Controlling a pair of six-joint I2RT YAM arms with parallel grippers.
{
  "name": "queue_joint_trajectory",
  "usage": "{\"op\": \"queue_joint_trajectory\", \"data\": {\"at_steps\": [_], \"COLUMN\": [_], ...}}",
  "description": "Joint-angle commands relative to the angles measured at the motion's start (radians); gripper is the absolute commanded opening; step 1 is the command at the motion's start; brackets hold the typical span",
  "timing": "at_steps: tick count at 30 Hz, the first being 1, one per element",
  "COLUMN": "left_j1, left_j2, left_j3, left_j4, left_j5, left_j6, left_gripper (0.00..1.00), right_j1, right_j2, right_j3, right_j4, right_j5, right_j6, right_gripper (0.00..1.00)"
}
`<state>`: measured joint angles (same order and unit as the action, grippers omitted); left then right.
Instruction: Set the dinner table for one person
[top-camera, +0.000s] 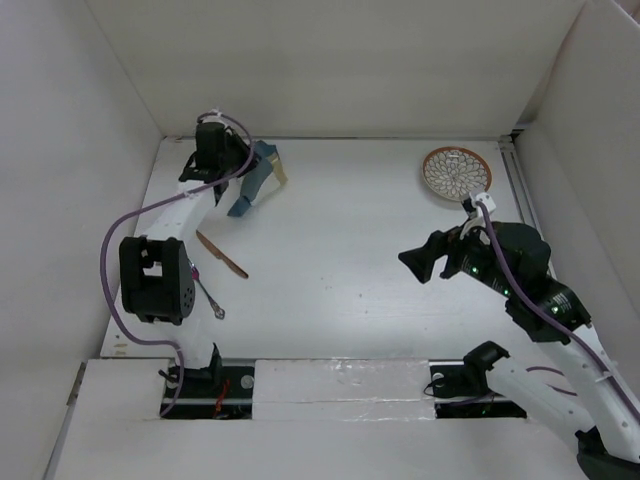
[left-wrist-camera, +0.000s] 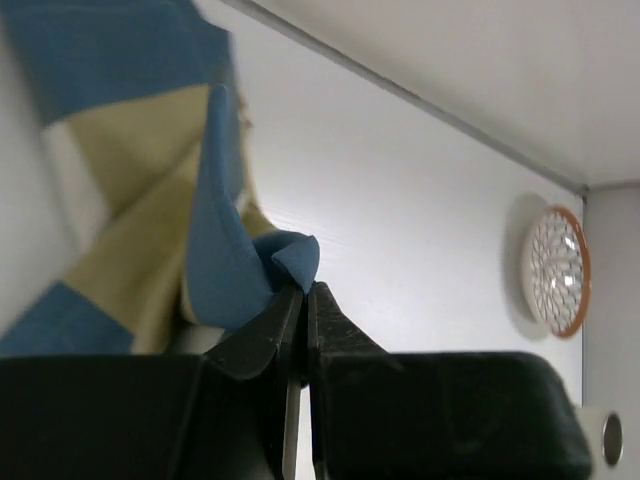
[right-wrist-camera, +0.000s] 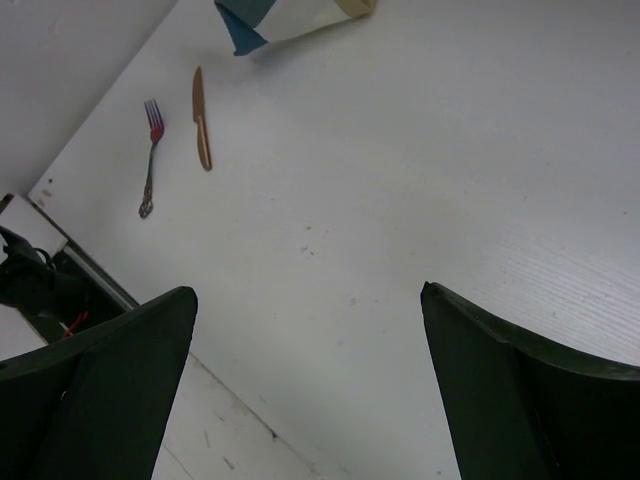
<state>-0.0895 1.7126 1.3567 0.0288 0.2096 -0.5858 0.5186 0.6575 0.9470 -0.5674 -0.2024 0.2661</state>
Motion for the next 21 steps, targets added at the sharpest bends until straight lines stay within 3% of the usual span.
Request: {"op": "queue_joint_trajectory", "data": {"at_steps": [1,4,6,7,10,11,13,17,21], "left_j1": [-0.111,-0.232,-0.289,-0.349,-0.479,-0.508,-0.527,-0.365,-0.319], "left_j2": [-0.025,-0.025,-0.025,-0.037,-0.086,-0.109,-0.201,-0.315,-0.286], "left_j3": [-0.002,-0.037,-0.074,-0.089,-0.128,-0.145,-0.183,-0.249,-0.199], "left_j4": [0.016,0.026,0.026,0.026,0.019,0.019,0.0,-0.026,-0.15], "left_j5": [0.025,0.005,-0.016,-0.025,-0.07,-0.09,-0.206,-0.289,-0.436], "left_j6": [0.06,0.072,0.081,0.081,0.099,0.109,0.069,-0.031,-0.072], "left_gripper": [0.0,0.01,0.13,0.33,0.78,1.0,1.0,1.0,1.0], "right_j1": [0.008,0.008,0.008,0.008,0.008,0.008,0.008,0.008,0.008], "right_j2": [0.001,0.01,0.01,0.01,0.01,0.01,0.01,0.057,0.268], "right_j3": [-0.007,-0.007,-0.007,-0.016,-0.016,-0.025,-0.042,-0.083,-0.051], "right_j4": [0.064,0.064,0.064,0.064,0.064,0.064,0.098,0.213,0.331], "right_j5": [0.007,0.017,0.027,0.037,0.069,0.084,0.12,0.1,0.09], "right_j6": [0.01,0.01,0.01,0.01,0.01,0.021,0.036,0.059,0.05], "right_gripper": [1.0,1.0,1.0,1.0,1.0,1.0,1.0,1.0,1.0]}}
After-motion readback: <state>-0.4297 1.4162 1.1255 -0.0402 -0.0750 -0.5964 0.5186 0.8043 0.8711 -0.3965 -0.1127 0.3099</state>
